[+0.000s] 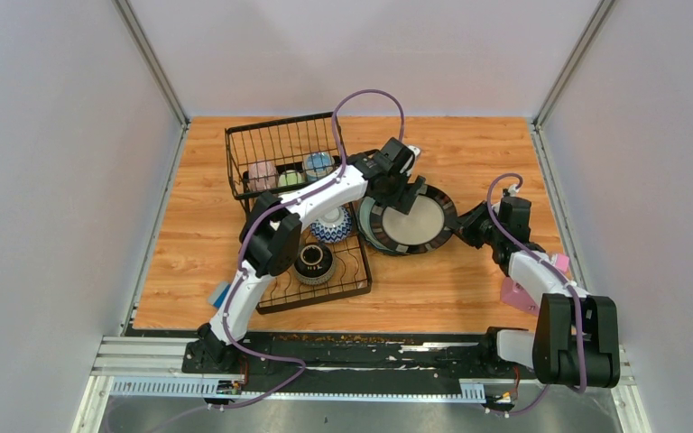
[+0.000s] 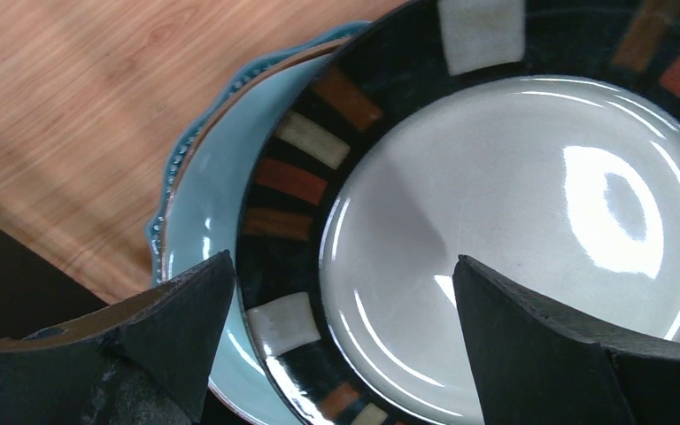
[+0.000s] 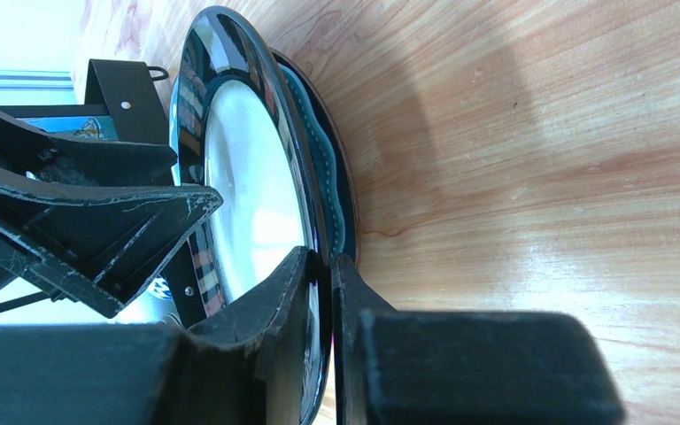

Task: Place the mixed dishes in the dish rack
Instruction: Pick up the plate at the center of the board.

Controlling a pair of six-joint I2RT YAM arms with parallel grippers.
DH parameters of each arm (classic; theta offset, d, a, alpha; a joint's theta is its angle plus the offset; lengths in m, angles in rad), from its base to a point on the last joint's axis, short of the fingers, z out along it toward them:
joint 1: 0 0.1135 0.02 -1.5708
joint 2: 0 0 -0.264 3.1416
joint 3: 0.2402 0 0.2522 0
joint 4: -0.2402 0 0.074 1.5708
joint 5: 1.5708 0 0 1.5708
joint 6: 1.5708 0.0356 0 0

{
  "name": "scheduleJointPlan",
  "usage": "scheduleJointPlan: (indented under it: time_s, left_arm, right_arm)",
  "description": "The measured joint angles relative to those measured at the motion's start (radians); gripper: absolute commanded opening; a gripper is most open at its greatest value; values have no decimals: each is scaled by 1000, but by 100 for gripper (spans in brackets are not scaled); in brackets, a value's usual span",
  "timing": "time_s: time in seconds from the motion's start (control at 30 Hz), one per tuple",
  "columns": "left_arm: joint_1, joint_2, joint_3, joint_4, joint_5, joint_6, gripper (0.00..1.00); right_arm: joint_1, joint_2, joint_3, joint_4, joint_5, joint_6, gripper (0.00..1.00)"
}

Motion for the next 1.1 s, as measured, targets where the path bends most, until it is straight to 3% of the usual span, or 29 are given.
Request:
scheduleJointPlan:
  time_s: [0.3, 0.87, 0.97, 1.1]
  left_arm:
    - [6, -1, -23, -14, -42, 16, 99]
    - [7, -24, -116, 117, 198, -10, 88]
    - [7, -24, -116, 120, 213, -10, 87]
    - [7, -24, -116, 120, 221, -10, 87]
  right_arm:
    - [0, 0, 0, -3, 0, 0, 12]
    - [-13, 48, 0, 20, -103, -1, 31]
    - [-13, 61, 0, 25, -120, 0, 30]
    - [-13, 71, 0, 26, -130, 0, 18]
